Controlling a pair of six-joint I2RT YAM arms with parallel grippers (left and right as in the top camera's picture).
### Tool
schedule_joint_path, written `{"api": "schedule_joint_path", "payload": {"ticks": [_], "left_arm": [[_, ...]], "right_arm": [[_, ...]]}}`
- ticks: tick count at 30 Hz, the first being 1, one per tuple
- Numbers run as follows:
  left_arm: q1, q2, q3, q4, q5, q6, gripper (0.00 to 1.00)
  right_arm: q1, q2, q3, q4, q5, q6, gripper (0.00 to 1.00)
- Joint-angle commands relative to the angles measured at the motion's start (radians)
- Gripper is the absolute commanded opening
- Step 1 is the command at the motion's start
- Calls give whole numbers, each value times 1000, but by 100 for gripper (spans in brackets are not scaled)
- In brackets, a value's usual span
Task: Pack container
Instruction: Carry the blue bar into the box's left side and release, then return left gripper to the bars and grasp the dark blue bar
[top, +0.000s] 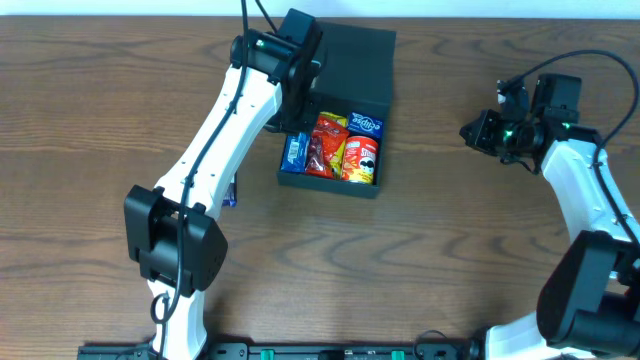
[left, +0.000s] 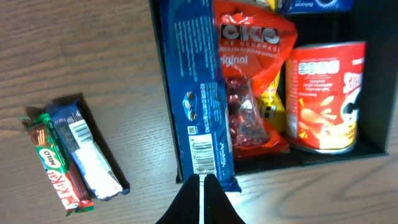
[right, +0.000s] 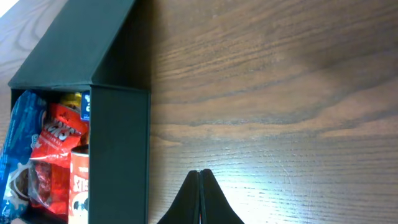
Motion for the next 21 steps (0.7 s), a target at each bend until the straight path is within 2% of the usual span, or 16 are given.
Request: {"api": "schedule_joint_path", "payload": {"ticks": [1, 17, 21], "left_arm": [[5, -13, -94, 18, 18, 35, 6], [4, -13, -332, 208, 54, 41, 6], [4, -13, -345, 222, 53, 34, 6]], "right_arm": [[-4, -15, -1, -5, -2, -14, 1], [-3, -15, -1, -8, -1, 12, 1], [-3, -15, -1, -8, -1, 12, 2]]}}
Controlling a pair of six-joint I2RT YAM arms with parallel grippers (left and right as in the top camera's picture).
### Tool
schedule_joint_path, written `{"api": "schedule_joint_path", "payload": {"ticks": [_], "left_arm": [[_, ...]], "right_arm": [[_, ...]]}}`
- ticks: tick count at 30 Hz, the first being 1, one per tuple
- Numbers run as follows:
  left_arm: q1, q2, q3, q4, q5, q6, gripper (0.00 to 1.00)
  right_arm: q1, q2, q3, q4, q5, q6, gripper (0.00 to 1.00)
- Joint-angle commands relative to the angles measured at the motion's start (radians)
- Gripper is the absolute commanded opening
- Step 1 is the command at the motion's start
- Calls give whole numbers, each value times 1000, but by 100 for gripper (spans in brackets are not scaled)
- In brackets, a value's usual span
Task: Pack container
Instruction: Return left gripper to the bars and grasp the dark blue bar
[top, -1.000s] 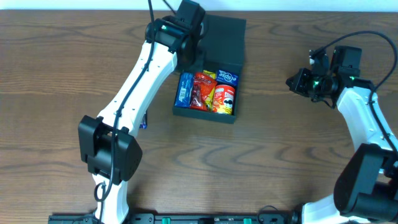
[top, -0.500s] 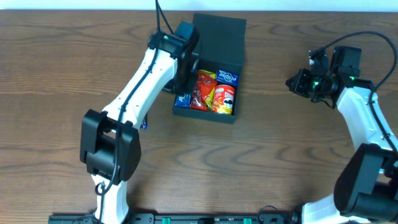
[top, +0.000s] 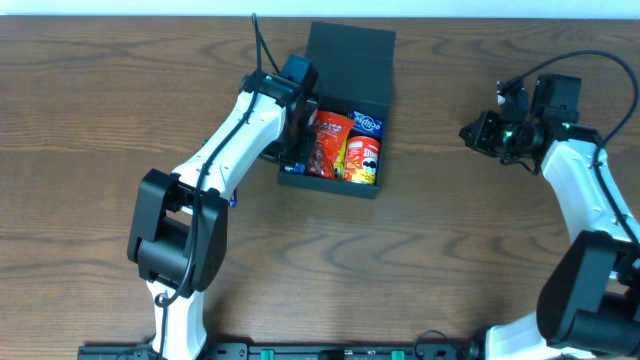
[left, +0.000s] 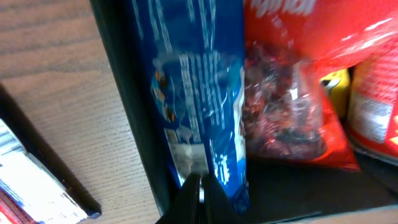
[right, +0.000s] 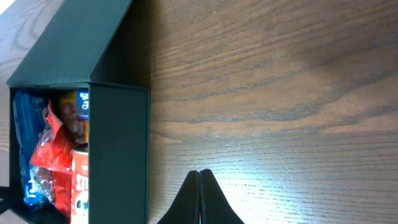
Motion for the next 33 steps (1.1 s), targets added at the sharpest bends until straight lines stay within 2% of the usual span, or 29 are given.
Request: {"api": "schedule_joint_path", "payload": {"ticks": [1, 9, 15, 23, 28, 33], "left_arm": [[2, -9, -3, 2, 10, 14, 6], [2, -88, 119, 6, -16, 13, 6], [31, -199, 148, 29, -270, -32, 6], [236, -197, 52, -52, -170, -34, 6], [315, -197, -148, 22, -118, -31, 6], [314, -197, -292, 134, -23, -31, 6]], "right_arm": [[-3, -15, -1, -2, -1, 11, 2], [-3, -15, -1, -11, -1, 11, 2], [-3, -15, -1, -12, -1, 10, 2], [-3, -15, -1, -11, -1, 3, 2], [-2, -15, -1, -12, -1, 3, 2], [-2, -15, -1, -12, -1, 3, 1]]}}
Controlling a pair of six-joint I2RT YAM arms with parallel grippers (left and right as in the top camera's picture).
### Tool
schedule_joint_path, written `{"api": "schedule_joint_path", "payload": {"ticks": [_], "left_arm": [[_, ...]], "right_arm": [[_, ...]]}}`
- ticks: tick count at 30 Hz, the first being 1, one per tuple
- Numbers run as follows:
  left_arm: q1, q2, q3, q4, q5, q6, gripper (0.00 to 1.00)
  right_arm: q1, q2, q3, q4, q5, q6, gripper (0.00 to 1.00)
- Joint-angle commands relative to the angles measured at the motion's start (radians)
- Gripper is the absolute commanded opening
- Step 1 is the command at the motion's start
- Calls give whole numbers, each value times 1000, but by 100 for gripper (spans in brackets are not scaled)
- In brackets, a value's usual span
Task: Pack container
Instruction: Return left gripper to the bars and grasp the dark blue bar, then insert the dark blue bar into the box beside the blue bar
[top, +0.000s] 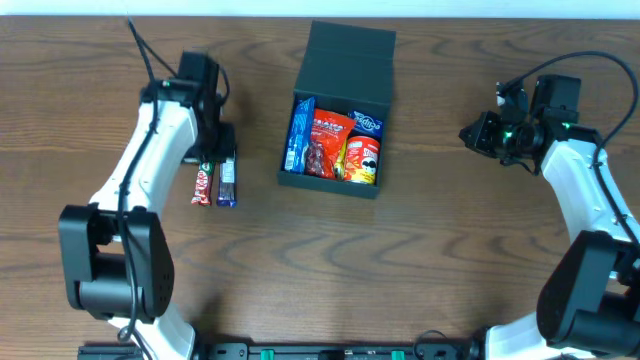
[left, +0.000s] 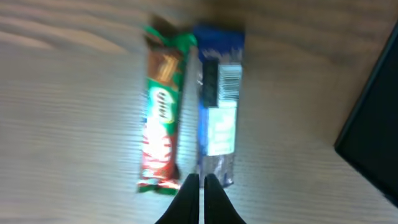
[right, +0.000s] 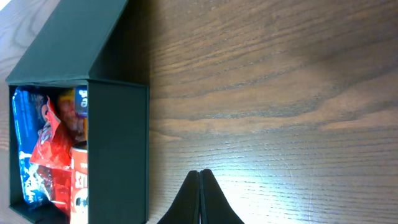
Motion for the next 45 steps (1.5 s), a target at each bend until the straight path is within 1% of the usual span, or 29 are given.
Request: {"api": "schedule_joint_path", "payload": {"ticks": [1, 2, 3, 5, 8, 9, 12, 14, 18, 22, 33, 35, 38, 41, 45], "left_arm": [[-9, 8, -58, 41, 70, 3, 12], [-12, 8, -69, 53, 69, 3, 38], [-13, 8, -81, 66, 69, 2, 52], [-13, 8, -102, 86, 65, -4, 56], [-13, 9, -139, 117, 31, -48, 65], [-13, 10, -151, 130, 32, -56, 66], [-13, 10, -186, 165, 32, -77, 66], [-13, 10, -206, 186, 32, -89, 64], [-13, 10, -215, 213, 32, -88, 56], [-13, 23, -215, 242, 32, -88, 50], [-13, 99, -215, 263, 32, -87, 49], [-13, 115, -215, 262, 32, -88, 45], [-13, 122, -215, 260, 32, -87, 36], [-13, 122, -214, 260, 32, -87, 32], [-13, 122, -211, 258, 32, -87, 24]], "right_arm": [[-2, -15, -1, -1, -1, 3, 1], [-2, -15, -1, -1, -1, 3, 2], [-2, -15, -1, -1, -1, 3, 1], [-2, -15, -1, -1, -1, 3, 2], [-2, -15, -1, -1, -1, 3, 1], [-2, -15, -1, -1, -1, 3, 2], [-2, -15, -1, -1, -1, 3, 1], [-2, -15, -1, -1, -1, 3, 2], [-2, -15, -1, 0, -1, 3, 1], [-2, -15, -1, 0, -1, 3, 2], [-2, -15, -1, -1, -1, 3, 2], [-2, -15, -1, -1, -1, 3, 1], [-2, -15, -1, -1, -1, 3, 2], [-3, -15, -1, -1, -1, 3, 2], [-3, -15, -1, 0, -1, 3, 1]]}}
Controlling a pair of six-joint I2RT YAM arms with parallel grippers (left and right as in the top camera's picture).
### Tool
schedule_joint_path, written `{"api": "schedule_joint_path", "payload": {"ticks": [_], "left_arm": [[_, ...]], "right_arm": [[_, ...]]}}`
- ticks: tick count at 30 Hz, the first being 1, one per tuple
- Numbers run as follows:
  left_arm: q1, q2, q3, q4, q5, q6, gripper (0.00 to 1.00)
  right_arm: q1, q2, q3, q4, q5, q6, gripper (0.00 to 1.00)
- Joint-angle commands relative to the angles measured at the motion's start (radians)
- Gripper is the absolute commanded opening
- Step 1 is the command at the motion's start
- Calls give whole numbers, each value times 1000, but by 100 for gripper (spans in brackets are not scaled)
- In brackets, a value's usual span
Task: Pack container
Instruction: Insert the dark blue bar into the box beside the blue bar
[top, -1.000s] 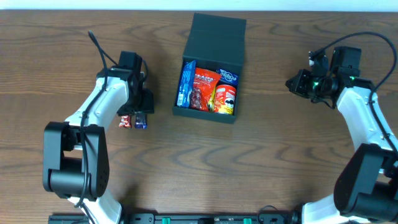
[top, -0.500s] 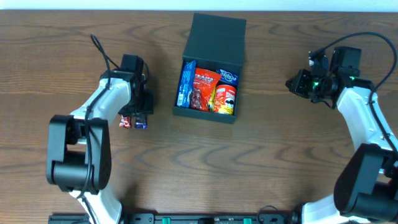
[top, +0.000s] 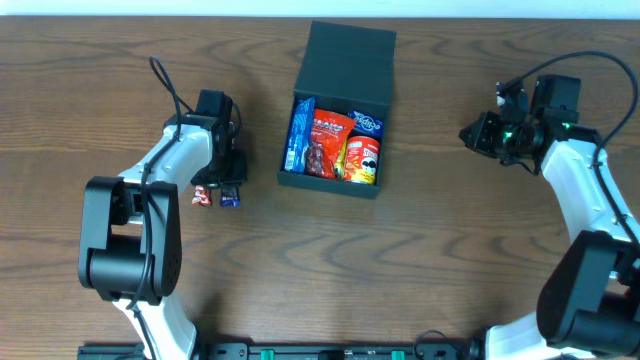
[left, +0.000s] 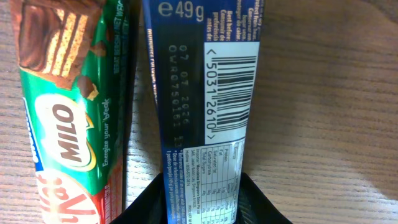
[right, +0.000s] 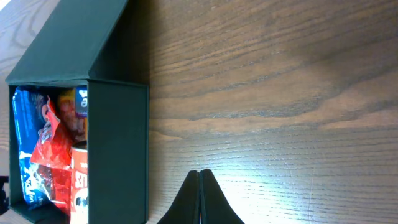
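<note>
The dark box (top: 346, 58) stands open at the table's middle back, holding a blue biscuit pack (top: 298, 132), a red bag (top: 325, 145) and a red crisp can (top: 362, 158). Left of it two bars lie side by side: a green and red Milo KitKat bar (left: 68, 124) and a blue bar (left: 205, 106). My left gripper (left: 203, 205) is down on the blue bar, one finger against each long edge, and the bar rests on the wood. My right gripper (right: 199, 186) is shut on nothing, out at the right, facing the box's side wall (right: 118, 143).
The box's lid (right: 68, 43) stands open at the far side. Bare wood lies between the box and the right arm (top: 570, 170). The left arm (top: 165, 165) reaches across the bars from the left front.
My left gripper was shut above the two bars. Now it is low on the blue bar, fingers spread to its width and pressed against its edges. The right arm has not moved.
My left gripper, shut, was at the near end of the blue biscuit pack at the box's left wall, then lower against it. The pack then lay inside the box and the gripper hung over the two bars. Now it grips the blue bar.
</note>
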Motion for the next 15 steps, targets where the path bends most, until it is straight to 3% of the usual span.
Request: {"api": "schedule_joint_path", "payload": {"ticks": [1, 9, 15], "left_arm": [[0, 29, 2, -6, -11, -5, 23], [-1, 29, 143, -99, -12, -5, 16], [-84, 29, 477, -227, -3, -1, 6]], "right_arm": [[-3, -15, -1, 0, -1, 3, 2], [-3, -15, -1, 10, -1, 3, 2], [-5, -15, -1, 18, 0, 3, 2]]}}
